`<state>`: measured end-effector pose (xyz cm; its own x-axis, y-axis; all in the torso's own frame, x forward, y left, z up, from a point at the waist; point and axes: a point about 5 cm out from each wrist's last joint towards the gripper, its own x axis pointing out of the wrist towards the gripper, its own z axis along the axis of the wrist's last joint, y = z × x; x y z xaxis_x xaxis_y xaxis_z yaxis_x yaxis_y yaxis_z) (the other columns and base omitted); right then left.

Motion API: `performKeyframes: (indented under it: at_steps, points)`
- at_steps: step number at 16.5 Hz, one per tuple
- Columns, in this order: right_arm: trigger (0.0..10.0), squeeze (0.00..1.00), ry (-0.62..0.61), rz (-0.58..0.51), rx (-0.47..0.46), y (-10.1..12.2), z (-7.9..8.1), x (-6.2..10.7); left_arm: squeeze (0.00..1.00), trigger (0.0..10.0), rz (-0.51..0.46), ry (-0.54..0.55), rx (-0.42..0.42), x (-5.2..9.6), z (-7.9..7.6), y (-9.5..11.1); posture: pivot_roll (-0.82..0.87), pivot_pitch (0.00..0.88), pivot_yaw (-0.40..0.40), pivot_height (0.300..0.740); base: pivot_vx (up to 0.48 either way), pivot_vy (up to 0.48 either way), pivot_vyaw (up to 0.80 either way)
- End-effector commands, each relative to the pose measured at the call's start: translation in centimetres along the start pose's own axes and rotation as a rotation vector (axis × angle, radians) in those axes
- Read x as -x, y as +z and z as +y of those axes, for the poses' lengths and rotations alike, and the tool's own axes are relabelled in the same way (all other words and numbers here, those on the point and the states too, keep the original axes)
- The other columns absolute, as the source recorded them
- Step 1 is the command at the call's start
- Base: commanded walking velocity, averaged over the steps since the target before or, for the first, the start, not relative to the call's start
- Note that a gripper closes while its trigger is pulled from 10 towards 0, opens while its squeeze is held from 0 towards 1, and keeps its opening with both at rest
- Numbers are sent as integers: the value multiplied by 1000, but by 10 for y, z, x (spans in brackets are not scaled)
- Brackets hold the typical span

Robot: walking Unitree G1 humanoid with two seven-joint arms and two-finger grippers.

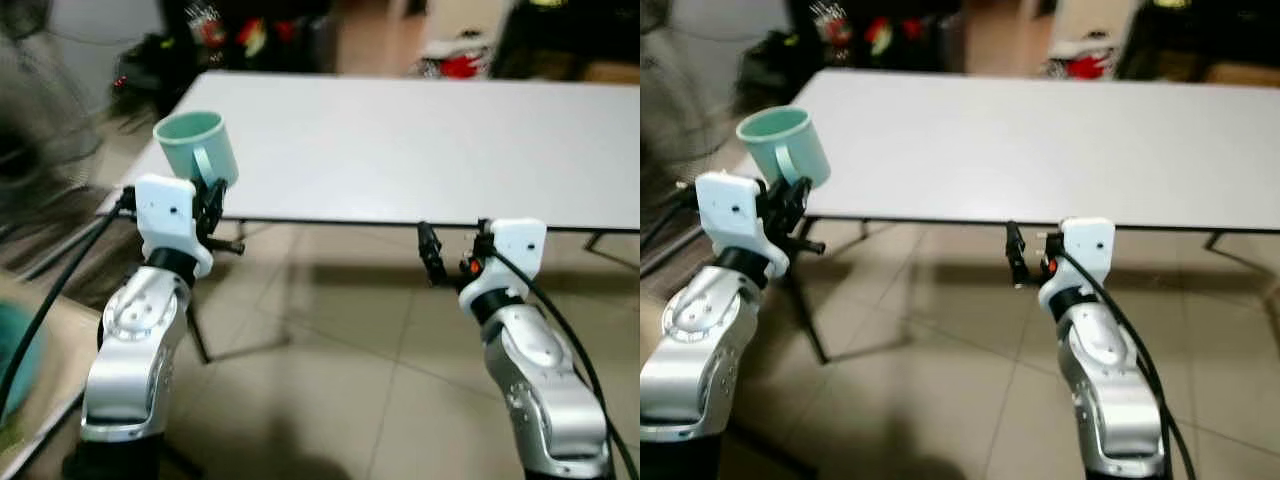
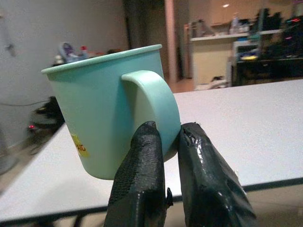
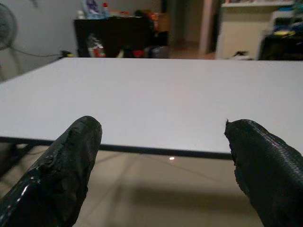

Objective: Setting the table

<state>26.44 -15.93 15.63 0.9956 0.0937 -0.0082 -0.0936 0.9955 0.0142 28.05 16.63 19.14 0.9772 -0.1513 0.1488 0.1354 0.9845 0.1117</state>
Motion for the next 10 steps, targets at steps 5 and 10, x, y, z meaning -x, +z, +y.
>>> performKeyframes:
  at_steps: [5,10]
  points:
    - [10000,0,29,3,-15,0,3,1,0,10000,6,-31,29,-2,-4,0,-87,0,33,740,425,0,0]
    - [10000,0,46,3,-11,0,5,0,0,10000,6,-42,25,-2,-6,1,-83,0,28,740,428,0,0]
